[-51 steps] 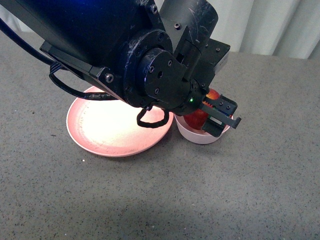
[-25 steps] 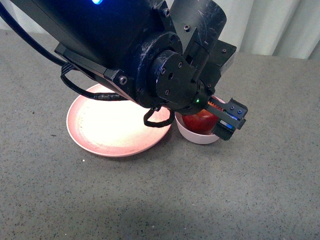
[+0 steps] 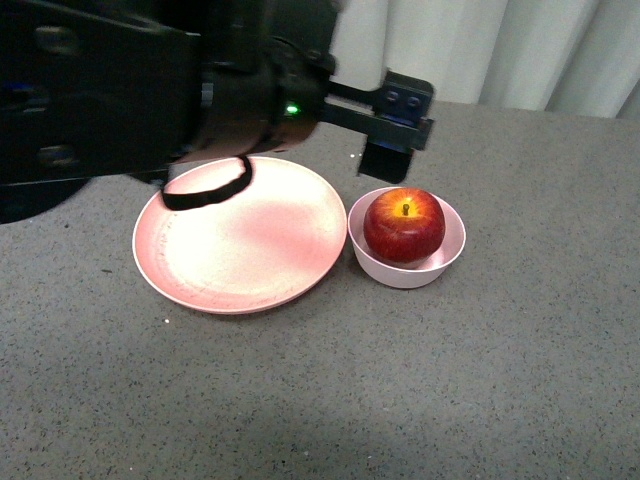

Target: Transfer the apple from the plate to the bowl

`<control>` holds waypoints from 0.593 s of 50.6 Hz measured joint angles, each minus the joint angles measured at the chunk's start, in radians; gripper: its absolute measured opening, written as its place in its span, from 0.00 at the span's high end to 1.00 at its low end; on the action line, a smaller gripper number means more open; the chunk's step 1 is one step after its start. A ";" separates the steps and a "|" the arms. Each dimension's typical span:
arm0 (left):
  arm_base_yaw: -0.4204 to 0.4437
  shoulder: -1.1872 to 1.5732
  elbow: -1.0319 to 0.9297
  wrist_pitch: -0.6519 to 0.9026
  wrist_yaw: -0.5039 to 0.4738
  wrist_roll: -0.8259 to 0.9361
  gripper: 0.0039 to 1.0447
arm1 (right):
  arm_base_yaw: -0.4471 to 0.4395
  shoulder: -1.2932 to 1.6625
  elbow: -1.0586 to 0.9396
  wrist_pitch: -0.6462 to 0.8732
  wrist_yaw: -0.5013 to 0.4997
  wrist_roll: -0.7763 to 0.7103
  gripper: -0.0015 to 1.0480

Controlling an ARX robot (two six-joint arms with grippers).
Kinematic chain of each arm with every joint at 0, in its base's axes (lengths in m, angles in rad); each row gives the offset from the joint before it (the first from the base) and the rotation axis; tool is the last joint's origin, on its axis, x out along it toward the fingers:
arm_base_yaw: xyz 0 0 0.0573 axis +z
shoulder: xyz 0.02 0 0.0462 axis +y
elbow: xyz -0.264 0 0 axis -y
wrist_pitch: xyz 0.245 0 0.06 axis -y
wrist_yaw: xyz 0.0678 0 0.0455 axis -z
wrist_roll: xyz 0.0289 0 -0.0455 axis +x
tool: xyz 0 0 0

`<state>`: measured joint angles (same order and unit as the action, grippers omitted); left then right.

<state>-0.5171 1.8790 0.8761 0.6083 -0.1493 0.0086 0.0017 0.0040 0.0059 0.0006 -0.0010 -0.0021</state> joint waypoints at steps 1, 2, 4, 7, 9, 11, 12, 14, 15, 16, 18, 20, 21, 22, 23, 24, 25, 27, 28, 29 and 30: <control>0.010 -0.023 -0.029 0.010 -0.002 -0.002 0.06 | 0.000 0.000 0.000 0.000 0.000 0.000 0.09; 0.015 -0.033 -0.043 0.015 -0.002 -0.002 0.06 | 0.000 0.000 0.000 0.000 0.000 0.000 0.09; 0.037 -0.076 -0.098 0.031 -0.003 -0.007 0.06 | 0.000 0.000 0.000 0.000 0.000 0.000 0.09; 0.067 -0.133 -0.164 0.031 -0.003 -0.019 0.06 | 0.000 0.000 0.000 0.000 0.000 0.000 0.09; 0.099 -0.190 -0.225 0.034 -0.002 -0.023 0.06 | 0.000 0.000 0.000 0.000 0.000 0.000 0.09; 0.131 -0.248 -0.283 0.036 -0.002 -0.032 0.06 | 0.000 0.000 0.000 0.000 0.000 0.000 0.09; 0.149 -0.283 -0.315 0.035 -0.002 -0.039 0.06 | 0.000 0.000 0.000 0.000 0.000 0.000 0.09; 0.177 -0.342 -0.366 0.035 -0.002 -0.040 0.06 | 0.000 0.000 0.000 0.000 0.000 0.000 0.09; 0.186 -0.367 -0.386 0.036 -0.007 -0.039 0.06 | 0.000 0.000 0.000 0.000 0.000 0.000 0.09; 0.195 -0.391 -0.406 0.036 -0.015 -0.039 0.06 | 0.000 0.000 0.000 0.000 0.000 0.000 0.09; 0.207 -0.441 -0.445 0.035 -0.026 -0.039 0.06 | 0.000 0.000 0.000 0.000 0.000 0.000 0.09; 0.211 -0.449 -0.468 0.078 -0.056 -0.030 0.08 | 0.000 0.000 0.000 0.000 0.000 0.000 0.09; 0.212 -0.440 -0.488 0.154 -0.088 -0.030 0.12 | 0.000 0.000 0.000 0.000 0.000 0.000 0.09; 0.215 -0.431 -0.509 0.234 -0.109 -0.028 0.15 | 0.000 0.000 0.000 0.000 0.000 0.000 0.09; 0.219 -0.425 -0.533 0.307 -0.115 -0.027 0.19 | 0.000 0.000 0.000 0.000 -0.001 0.000 0.09; 0.225 -0.424 -0.557 0.369 -0.114 -0.026 0.22 | 0.000 0.000 0.000 0.000 -0.001 0.000 0.09; 0.229 -0.424 -0.569 0.398 -0.112 -0.025 0.24 | 0.000 0.000 0.000 0.000 -0.001 0.000 0.09; 0.245 -0.436 -0.607 0.485 -0.108 -0.024 0.31 | 0.000 0.000 0.000 0.000 0.000 0.000 0.09; 0.249 -0.443 -0.614 0.500 -0.106 -0.023 0.32 | 0.000 0.000 0.000 0.000 0.000 0.000 0.09; 0.263 -0.468 -0.631 0.521 -0.097 -0.021 0.38 | 0.000 0.000 0.000 0.000 0.000 0.000 0.09; 0.271 -0.488 -0.642 0.523 -0.092 -0.021 0.41 | 0.000 0.000 0.000 0.000 0.001 0.000 0.09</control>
<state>-0.2459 1.3914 0.2344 1.1316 -0.2417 -0.0124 0.0017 0.0044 0.0059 0.0006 -0.0002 -0.0021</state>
